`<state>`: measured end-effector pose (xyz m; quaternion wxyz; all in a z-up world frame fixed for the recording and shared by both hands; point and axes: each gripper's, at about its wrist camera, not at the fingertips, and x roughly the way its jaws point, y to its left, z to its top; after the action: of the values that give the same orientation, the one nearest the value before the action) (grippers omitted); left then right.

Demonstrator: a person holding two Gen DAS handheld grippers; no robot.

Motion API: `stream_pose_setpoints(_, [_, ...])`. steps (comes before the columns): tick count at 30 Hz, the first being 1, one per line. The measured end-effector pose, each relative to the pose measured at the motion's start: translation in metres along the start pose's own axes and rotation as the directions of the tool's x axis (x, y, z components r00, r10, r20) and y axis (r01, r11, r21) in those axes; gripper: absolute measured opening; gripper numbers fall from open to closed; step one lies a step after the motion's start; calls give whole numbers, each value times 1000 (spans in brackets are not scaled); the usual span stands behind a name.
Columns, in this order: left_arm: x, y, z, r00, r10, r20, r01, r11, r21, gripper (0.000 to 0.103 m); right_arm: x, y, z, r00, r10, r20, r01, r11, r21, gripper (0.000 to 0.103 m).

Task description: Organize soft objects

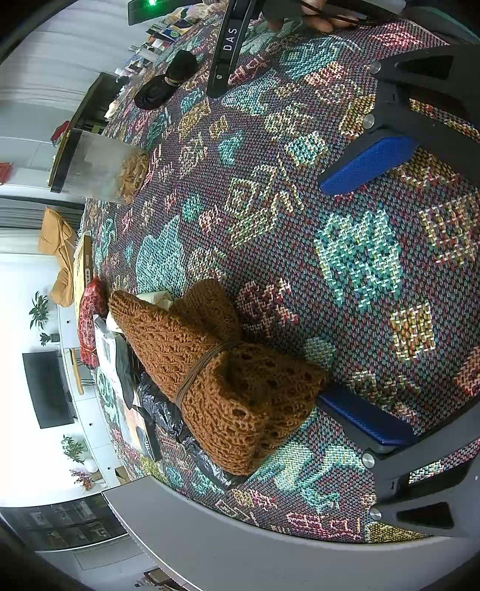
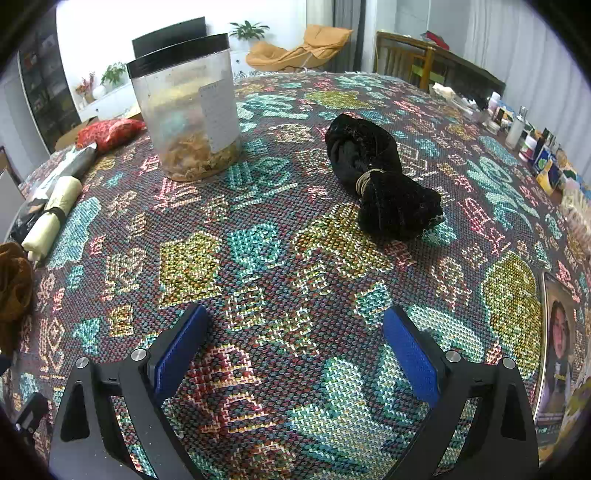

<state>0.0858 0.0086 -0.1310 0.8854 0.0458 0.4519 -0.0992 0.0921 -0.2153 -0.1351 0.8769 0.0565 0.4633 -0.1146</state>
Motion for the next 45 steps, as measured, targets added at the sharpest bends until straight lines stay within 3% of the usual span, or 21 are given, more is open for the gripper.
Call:
stream_pose_setpoints(36, [-2, -1, -1, 1000, 6, -4, -6, 1000, 3, 103, 0, 0, 0, 1000, 0, 0, 0, 1000, 1, 97])
stream_pose_setpoints(42, [-33, 12, -23, 998, -49, -40, 49, 999, -12, 103, 0, 0, 0, 1000, 0, 0, 0, 1000, 1, 97])
stream_pose_setpoints(45, [-56, 31, -7, 998, -59, 16, 60, 997, -55, 103, 0, 0, 0, 1000, 0, 0, 0, 1000, 1, 97])
